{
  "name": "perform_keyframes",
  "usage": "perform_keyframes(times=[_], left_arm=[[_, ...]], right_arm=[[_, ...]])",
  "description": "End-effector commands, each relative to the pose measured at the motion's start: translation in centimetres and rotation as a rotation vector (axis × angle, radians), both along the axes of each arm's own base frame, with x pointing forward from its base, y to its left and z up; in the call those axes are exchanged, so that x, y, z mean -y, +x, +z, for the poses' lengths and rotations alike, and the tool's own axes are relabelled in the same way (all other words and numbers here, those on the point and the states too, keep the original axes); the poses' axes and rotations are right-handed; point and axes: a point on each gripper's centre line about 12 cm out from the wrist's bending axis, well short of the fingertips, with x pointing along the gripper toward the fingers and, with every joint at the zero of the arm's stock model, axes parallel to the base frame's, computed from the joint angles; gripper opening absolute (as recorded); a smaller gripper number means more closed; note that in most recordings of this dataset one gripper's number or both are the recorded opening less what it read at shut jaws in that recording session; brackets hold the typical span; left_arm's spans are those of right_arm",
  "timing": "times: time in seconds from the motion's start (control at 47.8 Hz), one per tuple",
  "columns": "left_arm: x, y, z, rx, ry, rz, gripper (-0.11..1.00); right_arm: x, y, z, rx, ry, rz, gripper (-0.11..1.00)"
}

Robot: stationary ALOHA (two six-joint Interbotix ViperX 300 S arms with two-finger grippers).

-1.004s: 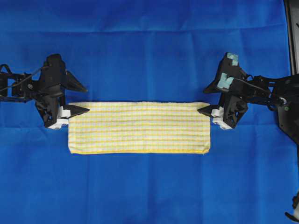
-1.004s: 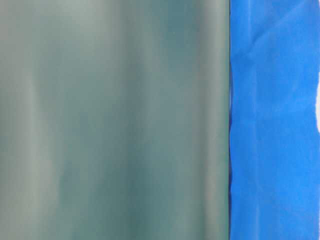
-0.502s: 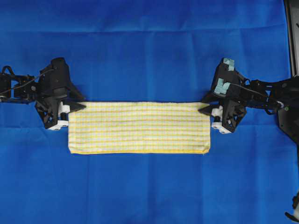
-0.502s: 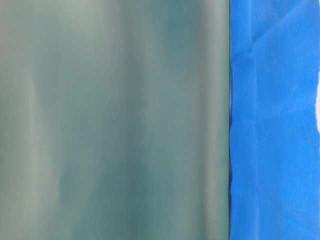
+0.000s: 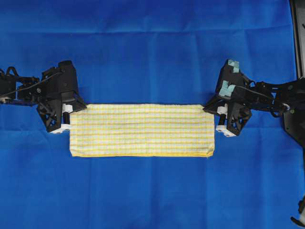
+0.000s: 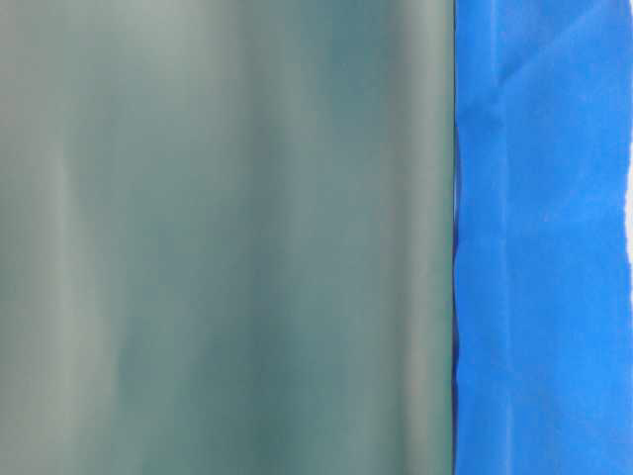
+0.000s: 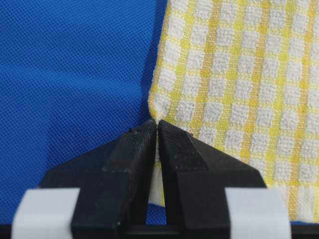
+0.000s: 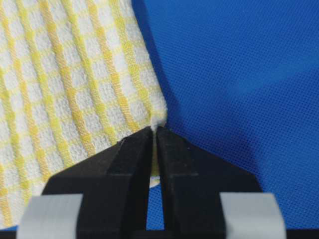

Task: Fold the yellow towel.
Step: 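Grasp both ends of the folded towel's top edge, then lift the strip and swing it, right gripper up, left gripper down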

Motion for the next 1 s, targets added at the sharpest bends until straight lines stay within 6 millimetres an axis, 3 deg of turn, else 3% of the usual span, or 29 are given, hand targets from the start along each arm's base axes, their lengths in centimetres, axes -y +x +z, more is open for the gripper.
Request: perform_keyframes(times=[0.0, 0.335, 0.565, 0.69, 0.983], left_arm=[[0.0, 0.7, 1.5, 0.047, 0.004, -0.003, 0.02], [-0.2, 1.2, 6.1, 0.103, 0.006, -0.006, 0.02], [-0.1, 0.4, 9.0, 0.172, 0.010, -0.007, 0.02], [-0.1, -0.2, 9.8, 0.206, 0.011, -0.007, 0.02], [0.3, -0.4, 10.0, 0.221, 0.003, -0.013, 0.02]], right_arm=[[0.0, 0.3, 1.2, 0.051, -0.005, 0.002, 0.02], [0.2, -0.4, 5.0, 0.178, 0.002, 0.001, 0.02], [0.2, -1.1, 8.1, 0.272, 0.006, 0.013, 0.02], [0.1, -1.5, 9.4, 0.318, -0.002, 0.028, 0.02], [0.8, -1.3, 9.3, 0.314, -0.010, 0.004, 0.02]])
